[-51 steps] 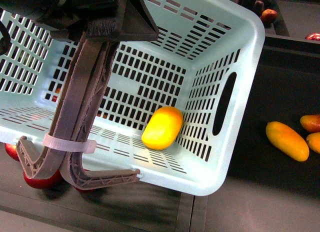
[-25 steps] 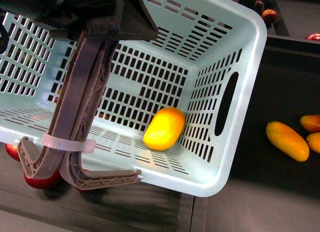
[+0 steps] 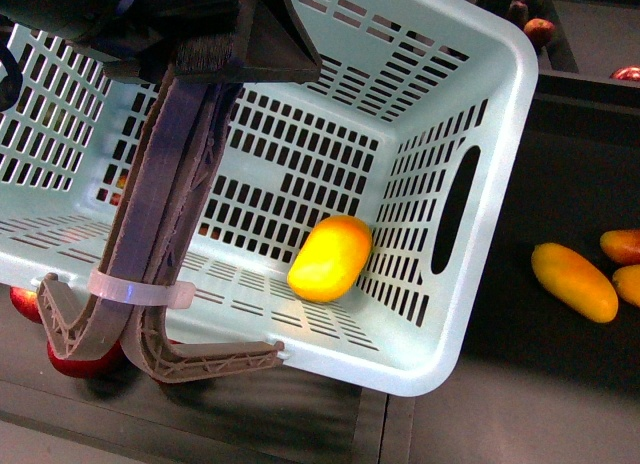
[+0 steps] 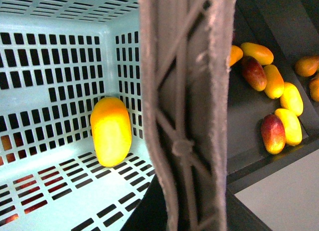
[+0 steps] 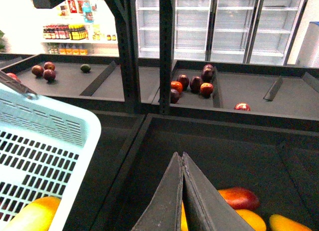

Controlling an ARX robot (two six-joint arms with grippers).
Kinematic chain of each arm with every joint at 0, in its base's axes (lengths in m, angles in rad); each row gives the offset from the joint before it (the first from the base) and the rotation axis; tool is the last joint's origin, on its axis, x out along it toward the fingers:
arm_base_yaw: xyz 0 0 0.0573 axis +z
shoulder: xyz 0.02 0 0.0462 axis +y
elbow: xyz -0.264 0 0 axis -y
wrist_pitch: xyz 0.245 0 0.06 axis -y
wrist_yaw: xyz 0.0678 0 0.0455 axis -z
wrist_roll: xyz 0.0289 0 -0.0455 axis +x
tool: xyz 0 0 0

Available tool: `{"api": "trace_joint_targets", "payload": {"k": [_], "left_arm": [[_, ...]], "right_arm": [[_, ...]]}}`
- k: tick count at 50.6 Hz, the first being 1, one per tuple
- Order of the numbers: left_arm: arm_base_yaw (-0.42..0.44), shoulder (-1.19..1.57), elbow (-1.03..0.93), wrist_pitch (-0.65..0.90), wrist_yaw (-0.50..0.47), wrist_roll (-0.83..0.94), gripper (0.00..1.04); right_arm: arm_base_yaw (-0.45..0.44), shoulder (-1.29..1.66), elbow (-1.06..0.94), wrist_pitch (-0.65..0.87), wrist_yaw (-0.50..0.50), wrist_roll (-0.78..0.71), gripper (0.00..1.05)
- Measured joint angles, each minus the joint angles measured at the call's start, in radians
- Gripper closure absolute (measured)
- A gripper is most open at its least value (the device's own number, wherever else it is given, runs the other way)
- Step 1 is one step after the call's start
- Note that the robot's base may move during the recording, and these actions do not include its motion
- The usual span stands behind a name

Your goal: Pick mango and avocado into basket

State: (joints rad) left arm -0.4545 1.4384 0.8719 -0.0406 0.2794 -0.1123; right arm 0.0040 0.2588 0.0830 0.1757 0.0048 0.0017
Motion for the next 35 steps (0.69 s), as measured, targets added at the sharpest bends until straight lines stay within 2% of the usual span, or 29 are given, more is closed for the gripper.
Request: {"api": "trace_joint_targets", "payload": {"k": [10, 13, 20, 26, 35], "left_arm": [[0.0, 0.0, 0.0, 0.0, 0.0, 0.0, 0.98], [0.0, 0.0, 0.0, 0.0, 0.0, 0.0, 0.98], [0.0, 0.0, 0.0, 0.0, 0.0, 0.0, 0.98], [0.0, 0.0, 0.0, 0.0, 0.001, 0.0, 0.98], [-0.01, 0.0, 0.0, 0.0, 0.011, 0.003, 0.98]], "right_arm": [[-0.002, -0.046, -0.024, -0.02, -0.003, 0.001, 1.02], [-0.002, -0.052, -0.028, -0.023, -0.003, -0.001, 0.97], [-0.002, -0.055, -0.029, -0.024, -0.003, 0.0, 0.69], [-0.002, -0.055, -0.029, -0.024, -0.003, 0.0, 0.49], [-0.002, -0.056, -0.033, -0.025, 0.001, 0.0, 0.09]]}}
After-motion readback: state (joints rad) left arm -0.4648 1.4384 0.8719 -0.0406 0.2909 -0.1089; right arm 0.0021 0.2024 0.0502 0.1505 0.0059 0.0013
